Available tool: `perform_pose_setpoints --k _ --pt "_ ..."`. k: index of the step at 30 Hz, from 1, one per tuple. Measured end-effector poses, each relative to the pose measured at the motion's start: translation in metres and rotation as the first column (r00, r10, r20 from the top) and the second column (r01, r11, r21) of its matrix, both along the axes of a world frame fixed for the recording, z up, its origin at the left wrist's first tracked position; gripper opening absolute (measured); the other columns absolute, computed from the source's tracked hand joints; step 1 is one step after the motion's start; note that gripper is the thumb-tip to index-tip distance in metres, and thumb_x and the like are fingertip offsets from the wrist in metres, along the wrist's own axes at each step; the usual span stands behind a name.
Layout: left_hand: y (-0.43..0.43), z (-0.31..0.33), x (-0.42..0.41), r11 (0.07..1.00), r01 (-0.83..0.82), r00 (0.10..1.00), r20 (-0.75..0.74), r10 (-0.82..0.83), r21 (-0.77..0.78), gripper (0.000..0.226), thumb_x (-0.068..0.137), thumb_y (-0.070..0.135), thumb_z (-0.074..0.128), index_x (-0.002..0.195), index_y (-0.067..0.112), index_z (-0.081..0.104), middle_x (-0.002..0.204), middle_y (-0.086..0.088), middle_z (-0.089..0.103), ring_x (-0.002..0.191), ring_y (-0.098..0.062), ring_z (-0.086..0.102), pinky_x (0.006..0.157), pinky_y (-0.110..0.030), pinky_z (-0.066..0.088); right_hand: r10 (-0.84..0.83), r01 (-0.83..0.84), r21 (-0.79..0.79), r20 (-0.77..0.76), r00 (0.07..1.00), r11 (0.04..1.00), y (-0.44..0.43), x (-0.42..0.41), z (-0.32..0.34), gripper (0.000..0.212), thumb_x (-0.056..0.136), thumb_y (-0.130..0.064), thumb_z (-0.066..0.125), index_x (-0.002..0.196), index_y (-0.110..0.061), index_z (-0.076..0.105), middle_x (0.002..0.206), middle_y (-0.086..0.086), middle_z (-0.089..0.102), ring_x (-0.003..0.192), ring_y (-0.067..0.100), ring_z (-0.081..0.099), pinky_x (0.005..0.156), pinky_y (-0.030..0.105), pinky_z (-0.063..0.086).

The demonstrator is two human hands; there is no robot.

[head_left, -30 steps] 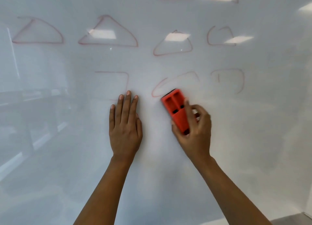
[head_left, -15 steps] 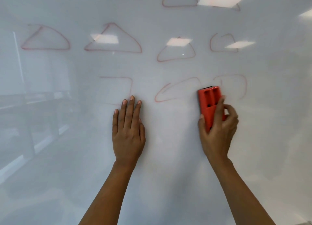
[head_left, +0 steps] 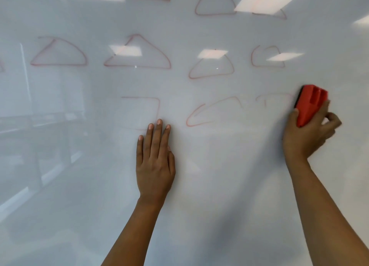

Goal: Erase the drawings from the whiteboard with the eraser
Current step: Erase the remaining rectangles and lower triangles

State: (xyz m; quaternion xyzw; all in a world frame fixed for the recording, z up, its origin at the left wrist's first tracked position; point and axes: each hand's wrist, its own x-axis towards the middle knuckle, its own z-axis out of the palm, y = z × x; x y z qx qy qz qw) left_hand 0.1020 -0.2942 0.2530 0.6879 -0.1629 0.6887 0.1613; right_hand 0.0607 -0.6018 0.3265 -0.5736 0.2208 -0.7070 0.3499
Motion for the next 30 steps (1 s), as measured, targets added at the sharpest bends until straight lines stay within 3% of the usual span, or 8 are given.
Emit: perform_pose_setpoints --k 8,11,14,17,20,24,27,30 --pt "0.001 0.001 0.0 1.0 0.003 1.0 0.002 -0.003 0.003 0.052 0.096 0.008 0.037 0.148 0.012 0.035 0.156 -0.005 0.03 0.146 -0.021 0.024 0.12 -0.041 0.02 -0.008 -0.069 -0.682 -0.109 0.994 0.728 0.074 -0.001 -0.036 0.069 0.089 -0.041 0.059 0.146 -0.013 0.034 0.125 0.017 0.043 0.103 0.028 0.043 0.084 0.04 0.045" --pt "0.001 0.001 -0.001 1.0 0.006 1.0 -0.003 -0.006 0.005 0.051 0.097 0.009 0.036 0.148 0.012 0.034 0.157 -0.005 0.029 0.146 -0.021 0.024 0.12 -0.041 0.02 -0.004 -0.047 -0.608 -0.083 0.997 0.793 0.049 -0.004 -0.051 0.067 0.088 -0.038 0.061 0.146 -0.014 0.036 0.125 0.017 0.042 0.104 0.03 0.044 0.084 0.046 0.048" --pt "0.0 0.0 -0.001 1.0 0.006 1.0 -0.008 -0.006 0.004 0.05 0.098 0.01 0.034 0.148 0.012 0.034 0.157 -0.006 0.029 0.146 -0.021 0.023 0.12 -0.041 0.019 0.026 -0.026 -0.265 -0.002 1.0 0.964 0.029 -0.002 -0.033 0.068 0.089 -0.038 0.059 0.148 -0.016 0.032 0.129 0.021 0.041 0.111 0.034 0.043 0.091 0.048 0.045" --pt "0.0 0.001 -0.001 1.0 0.004 1.0 -0.009 -0.004 0.004 0.051 0.097 0.009 0.035 0.148 0.012 0.035 0.156 -0.006 0.029 0.146 -0.021 0.023 0.12 -0.041 0.019 0.065 -0.065 0.004 0.036 0.997 0.998 0.034 0.001 -0.004 0.07 0.089 -0.041 0.056 0.149 -0.019 0.029 0.134 0.017 0.038 0.117 0.033 0.041 0.094 0.05 0.044" --pt "0.0 0.001 -0.001 1.0 0.001 1.0 -0.013 -0.001 0.005 0.051 0.098 0.009 0.034 0.148 0.012 0.035 0.157 -0.005 0.029 0.146 -0.021 0.023 0.12 -0.042 0.02 0.059 -0.056 -0.228 0.006 0.998 0.972 0.062 -0.002 -0.002 0.069 0.089 -0.038 0.058 0.148 -0.014 0.033 0.131 0.021 0.041 0.112 0.035 0.043 0.093 0.046 0.042" --pt "0.001 0.001 -0.001 1.0 0.005 1.0 -0.015 -0.004 0.006 0.05 0.098 0.01 0.034 0.148 0.012 0.035 0.157 -0.005 0.029 0.146 -0.021 0.023 0.12 -0.042 0.02 0.005 -0.072 -0.654 -0.104 0.995 0.753 0.084 -0.003 -0.023 0.069 0.089 -0.037 0.063 0.146 -0.011 0.035 0.125 0.021 0.046 0.103 0.03 0.044 0.083 0.042 0.045" --pt "0.001 0.001 -0.001 1.0 0.007 1.0 -0.011 -0.007 0.008 0.05 0.098 0.011 0.034 0.148 0.012 0.034 0.157 -0.005 0.029 0.146 -0.021 0.024 0.12 -0.042 0.02 -0.044 -0.017 -0.652 -0.078 0.996 0.758 0.065 -0.001 -0.012 0.068 0.089 -0.039 0.062 0.146 -0.012 0.036 0.125 0.021 0.046 0.103 0.031 0.044 0.085 0.043 0.044" --pt "0.001 0.002 -0.002 1.0 0.005 1.0 -0.005 -0.005 0.01 0.051 0.097 0.01 0.036 0.148 0.012 0.035 0.156 -0.006 0.03 0.146 -0.021 0.025 0.12 -0.041 0.02 -0.041 0.03 -0.399 -0.018 0.999 0.916 0.031 0.002 0.0 0.067 0.09 -0.04 0.058 0.147 -0.015 0.034 0.128 0.022 0.044 0.109 0.036 0.045 0.092 0.043 0.041"
